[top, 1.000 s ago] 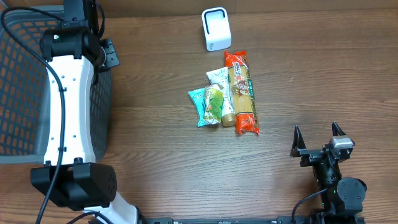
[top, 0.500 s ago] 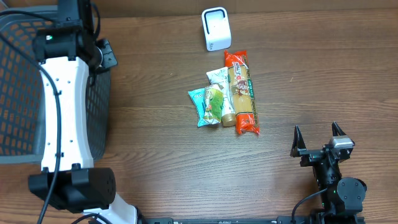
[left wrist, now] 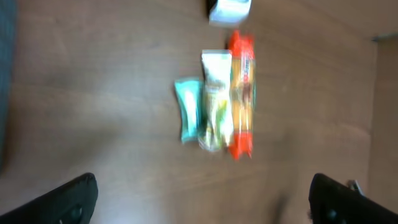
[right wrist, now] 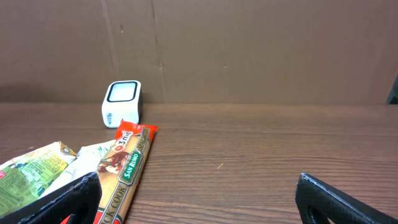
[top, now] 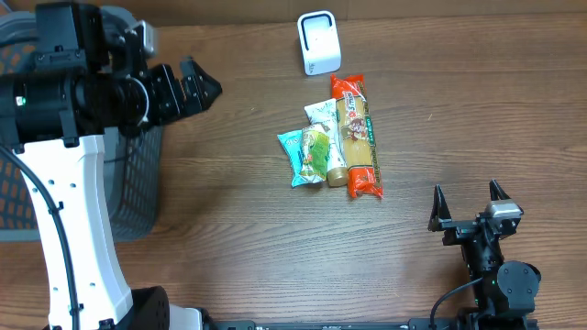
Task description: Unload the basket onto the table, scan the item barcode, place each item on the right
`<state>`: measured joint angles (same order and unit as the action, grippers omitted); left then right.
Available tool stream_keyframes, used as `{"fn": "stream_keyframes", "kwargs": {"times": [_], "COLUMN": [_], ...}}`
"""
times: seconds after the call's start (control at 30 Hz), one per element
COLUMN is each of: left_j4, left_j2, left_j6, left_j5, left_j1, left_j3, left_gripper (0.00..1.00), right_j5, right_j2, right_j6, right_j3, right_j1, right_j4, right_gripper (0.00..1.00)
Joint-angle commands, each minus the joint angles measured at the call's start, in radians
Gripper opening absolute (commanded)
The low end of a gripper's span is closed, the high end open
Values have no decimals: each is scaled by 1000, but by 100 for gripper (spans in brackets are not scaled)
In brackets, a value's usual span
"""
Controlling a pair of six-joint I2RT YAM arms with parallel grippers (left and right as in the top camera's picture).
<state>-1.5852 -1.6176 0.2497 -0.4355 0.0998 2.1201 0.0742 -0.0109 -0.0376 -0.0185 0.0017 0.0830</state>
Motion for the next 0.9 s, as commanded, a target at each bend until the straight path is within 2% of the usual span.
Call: {"fn": "stream_keyframes", "kwargs": {"times": [0.0,0.23,0.57,0.63,0.73,0.87], "left_j4": [-99,-104,-105,-104,-104,-96], "left_j2": [10,11,10,8,7,6], "left_j6": [-26,-26,-21,2,208,312], "left_j5": [-52,-63,-53,13,302,515], "left_j1": [-5,-84,-369,-422,-477,-474], "left_j3": [8,0,-4,-4,-4,-4], "left_gripper": [100,100,100,100,100,100], "right_j5": [5,5,5,5,5,5], "right_j2": [8,8,8,8,8,8], "right_j6": [-12,-12,-12,-12,-12,-12], "right_j3": [10,10,10,10,10,10], "right_j1": [4,4,4,4,4,4], "right_j4": [-3,-3,-3,-3,-3,-3], "right_gripper": [100,100,100,100,100,100]}}
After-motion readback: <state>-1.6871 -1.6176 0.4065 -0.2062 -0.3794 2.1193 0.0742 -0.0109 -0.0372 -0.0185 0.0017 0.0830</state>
